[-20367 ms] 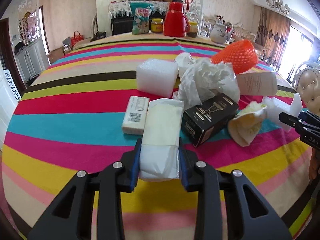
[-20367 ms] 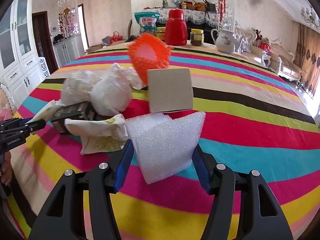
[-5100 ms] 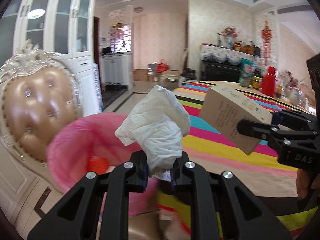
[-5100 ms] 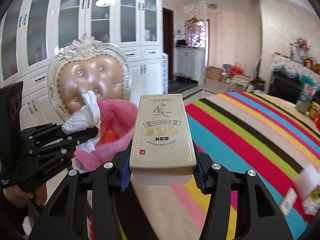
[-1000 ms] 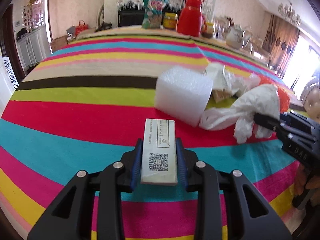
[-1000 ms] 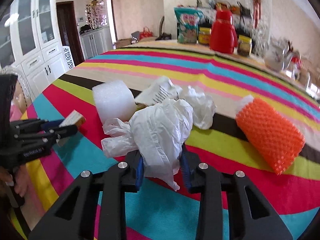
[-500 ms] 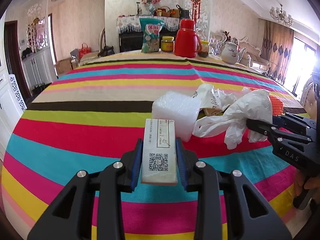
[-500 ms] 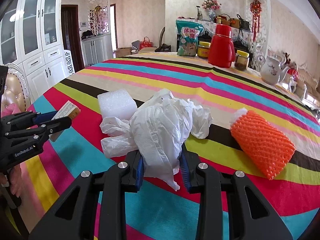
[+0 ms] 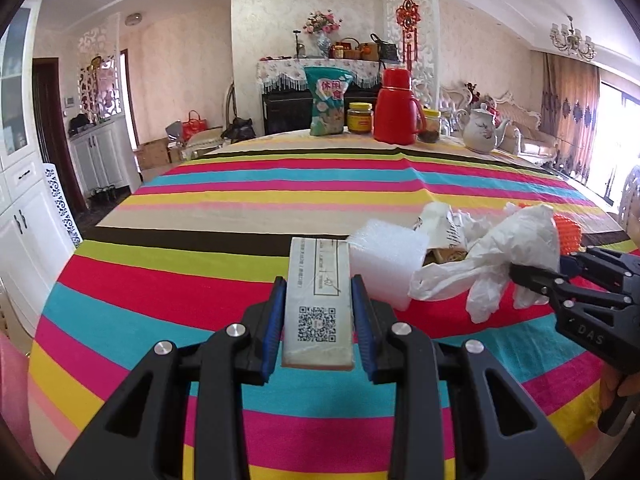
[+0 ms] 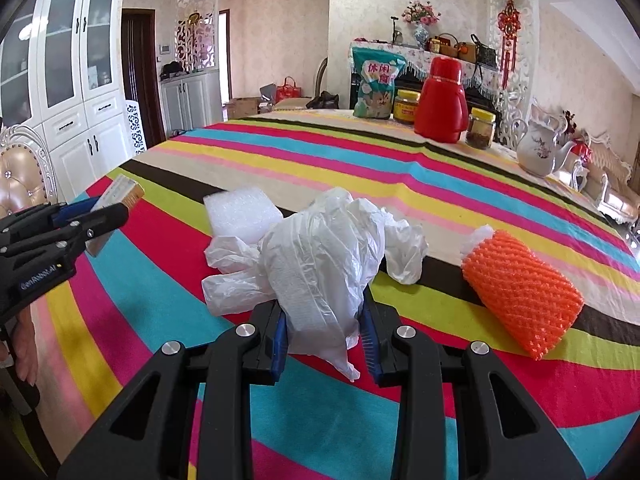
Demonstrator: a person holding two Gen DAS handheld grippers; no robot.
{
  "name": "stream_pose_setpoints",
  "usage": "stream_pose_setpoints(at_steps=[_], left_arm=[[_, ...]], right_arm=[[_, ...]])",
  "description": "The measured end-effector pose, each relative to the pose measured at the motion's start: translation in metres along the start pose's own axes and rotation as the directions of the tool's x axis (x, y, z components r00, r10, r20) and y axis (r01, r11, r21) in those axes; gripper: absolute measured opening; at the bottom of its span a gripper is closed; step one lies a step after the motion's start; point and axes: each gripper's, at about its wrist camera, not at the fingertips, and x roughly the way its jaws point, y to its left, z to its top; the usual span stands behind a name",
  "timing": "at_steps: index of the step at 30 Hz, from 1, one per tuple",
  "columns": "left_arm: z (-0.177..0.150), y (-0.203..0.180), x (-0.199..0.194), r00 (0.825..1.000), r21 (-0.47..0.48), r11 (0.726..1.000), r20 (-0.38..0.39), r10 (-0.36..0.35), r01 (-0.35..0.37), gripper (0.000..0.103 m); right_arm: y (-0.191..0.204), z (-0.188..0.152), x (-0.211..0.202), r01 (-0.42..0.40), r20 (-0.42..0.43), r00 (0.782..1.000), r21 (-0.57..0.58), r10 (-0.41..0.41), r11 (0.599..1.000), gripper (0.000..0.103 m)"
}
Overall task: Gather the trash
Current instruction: 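Lift the white plastic bag with the right tool while the left tool holds the QR box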
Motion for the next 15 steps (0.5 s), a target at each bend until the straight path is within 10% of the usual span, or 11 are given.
stream_pose_setpoints(at_steps=[15], left_arm=[[-0.019,0.021,-0.065,0.992,0.015,0.997,0.093,0.08,-0.082,0.032]], right_arm=[[0.064,0.017,-0.049,-0.048,0.118,0.992,-0.054,0.054,0.997,0.032]])
